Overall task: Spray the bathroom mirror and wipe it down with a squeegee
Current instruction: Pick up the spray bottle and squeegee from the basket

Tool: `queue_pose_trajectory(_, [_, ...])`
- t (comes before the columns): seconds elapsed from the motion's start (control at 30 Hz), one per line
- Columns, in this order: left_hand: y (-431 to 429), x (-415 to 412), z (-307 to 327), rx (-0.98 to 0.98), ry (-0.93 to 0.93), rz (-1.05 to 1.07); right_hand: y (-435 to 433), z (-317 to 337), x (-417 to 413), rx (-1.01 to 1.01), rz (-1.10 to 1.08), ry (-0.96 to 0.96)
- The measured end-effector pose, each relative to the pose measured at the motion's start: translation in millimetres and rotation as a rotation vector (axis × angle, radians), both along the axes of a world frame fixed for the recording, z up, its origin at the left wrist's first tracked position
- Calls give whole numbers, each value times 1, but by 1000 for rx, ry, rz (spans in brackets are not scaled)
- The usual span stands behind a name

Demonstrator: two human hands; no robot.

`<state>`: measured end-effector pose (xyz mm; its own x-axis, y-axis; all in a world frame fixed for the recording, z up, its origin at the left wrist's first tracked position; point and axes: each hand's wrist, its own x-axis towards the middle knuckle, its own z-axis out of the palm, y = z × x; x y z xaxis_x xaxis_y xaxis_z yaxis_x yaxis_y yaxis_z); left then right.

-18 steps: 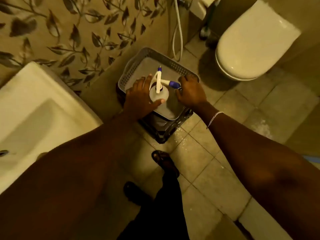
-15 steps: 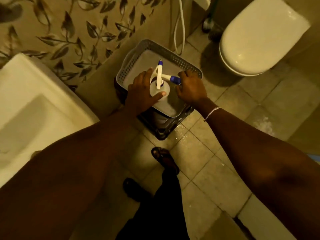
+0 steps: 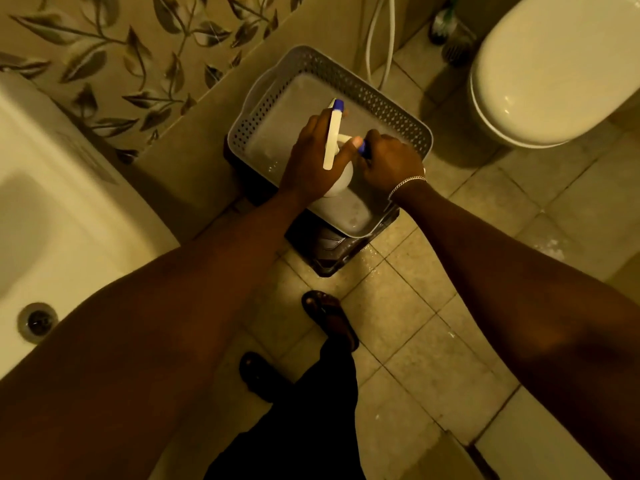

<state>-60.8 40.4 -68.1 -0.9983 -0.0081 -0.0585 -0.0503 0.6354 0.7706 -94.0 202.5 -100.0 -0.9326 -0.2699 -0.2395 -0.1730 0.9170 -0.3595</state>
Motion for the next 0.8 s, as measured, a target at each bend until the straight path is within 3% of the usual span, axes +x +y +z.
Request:
queue_pose_trajectory(0.37, [-1,4,31,98,84,17,0,30,1,2,-24,21])
queue_pose_trajectory(0.8, [-31,7,154,89,166,41,-15,157,18,-146,-177,72])
